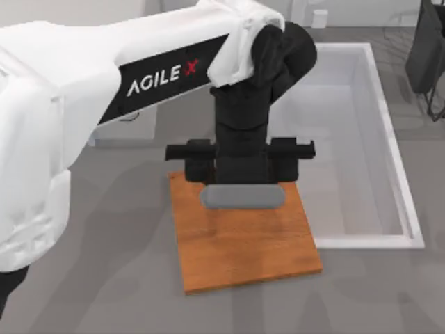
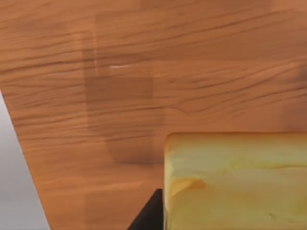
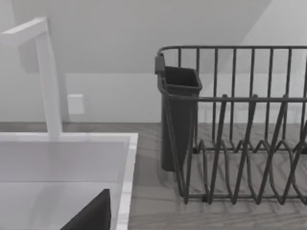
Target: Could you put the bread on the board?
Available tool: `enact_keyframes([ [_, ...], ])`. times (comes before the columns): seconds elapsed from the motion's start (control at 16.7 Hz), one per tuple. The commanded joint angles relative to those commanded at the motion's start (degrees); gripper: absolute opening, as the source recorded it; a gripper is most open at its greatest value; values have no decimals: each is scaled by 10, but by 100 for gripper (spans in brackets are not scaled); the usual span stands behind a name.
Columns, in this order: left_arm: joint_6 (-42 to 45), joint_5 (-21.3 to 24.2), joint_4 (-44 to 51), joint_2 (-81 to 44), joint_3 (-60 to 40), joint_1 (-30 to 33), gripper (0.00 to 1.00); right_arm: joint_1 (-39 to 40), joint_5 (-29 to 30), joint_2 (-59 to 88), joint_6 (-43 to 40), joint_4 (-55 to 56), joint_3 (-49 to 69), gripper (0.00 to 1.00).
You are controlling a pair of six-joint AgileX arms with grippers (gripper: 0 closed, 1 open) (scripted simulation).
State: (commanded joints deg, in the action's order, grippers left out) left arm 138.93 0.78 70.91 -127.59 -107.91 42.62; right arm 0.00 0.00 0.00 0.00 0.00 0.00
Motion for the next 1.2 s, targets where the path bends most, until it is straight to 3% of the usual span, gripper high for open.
enact_keyframes([
  [0.96, 0, -1, -89, -23, 66, 3, 0, 0, 0, 0, 0, 0, 0, 100],
  [1.2, 0, -1, -89, -23, 66, 3, 30, 0, 0, 0, 0, 0, 0, 100],
])
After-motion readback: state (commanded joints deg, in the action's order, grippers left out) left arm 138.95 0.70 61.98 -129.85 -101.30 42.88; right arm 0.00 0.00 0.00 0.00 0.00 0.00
